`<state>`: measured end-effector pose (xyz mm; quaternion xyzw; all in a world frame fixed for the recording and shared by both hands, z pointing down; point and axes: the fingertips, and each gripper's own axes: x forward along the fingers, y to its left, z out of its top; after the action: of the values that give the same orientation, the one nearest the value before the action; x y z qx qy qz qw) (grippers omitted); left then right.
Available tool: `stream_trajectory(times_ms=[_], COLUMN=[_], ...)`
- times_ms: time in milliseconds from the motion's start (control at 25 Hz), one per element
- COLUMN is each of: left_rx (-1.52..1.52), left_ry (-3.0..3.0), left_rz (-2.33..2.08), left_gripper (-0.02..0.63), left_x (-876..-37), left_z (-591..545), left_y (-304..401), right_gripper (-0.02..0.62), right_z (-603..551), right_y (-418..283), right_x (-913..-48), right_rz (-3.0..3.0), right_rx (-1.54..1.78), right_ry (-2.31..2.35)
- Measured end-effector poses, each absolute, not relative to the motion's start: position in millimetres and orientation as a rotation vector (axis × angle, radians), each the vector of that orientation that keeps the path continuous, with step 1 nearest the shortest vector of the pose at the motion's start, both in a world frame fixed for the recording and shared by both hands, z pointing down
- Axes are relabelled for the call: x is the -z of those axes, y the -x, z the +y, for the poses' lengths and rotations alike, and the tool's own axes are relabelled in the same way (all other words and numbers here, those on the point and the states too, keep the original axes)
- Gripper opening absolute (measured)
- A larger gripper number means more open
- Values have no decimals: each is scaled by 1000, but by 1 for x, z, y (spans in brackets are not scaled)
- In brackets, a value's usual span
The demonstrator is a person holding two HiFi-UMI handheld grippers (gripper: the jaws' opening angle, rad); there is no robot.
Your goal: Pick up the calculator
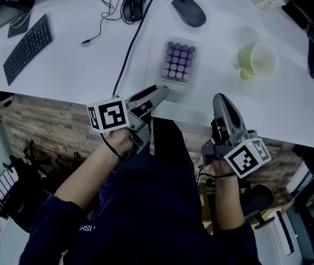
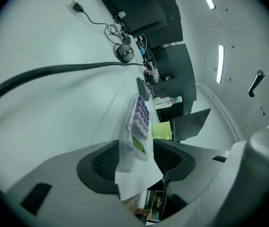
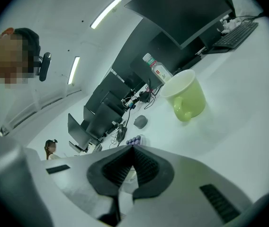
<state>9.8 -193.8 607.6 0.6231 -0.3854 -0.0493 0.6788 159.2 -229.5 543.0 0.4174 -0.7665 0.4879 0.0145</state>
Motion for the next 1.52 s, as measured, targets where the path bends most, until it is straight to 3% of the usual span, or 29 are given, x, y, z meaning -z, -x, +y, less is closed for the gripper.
stream_trajectory(times_ms=[760,1520], left_rx=[250,253], left_ry=[-1225,-1155], left_rz=[-815,-832], left_gripper=[201,112], left_x=[-612,-618], left_z=[-198,-199], left_y=[-14,-11], right_gripper=[3,3], right_z=[-229,-234], right_y=[-160,-157], right_x=[-548,-550], right_rz=[-2375,-2370], right_rx=[-1539,-1548], right_ry=[-1299,-1290])
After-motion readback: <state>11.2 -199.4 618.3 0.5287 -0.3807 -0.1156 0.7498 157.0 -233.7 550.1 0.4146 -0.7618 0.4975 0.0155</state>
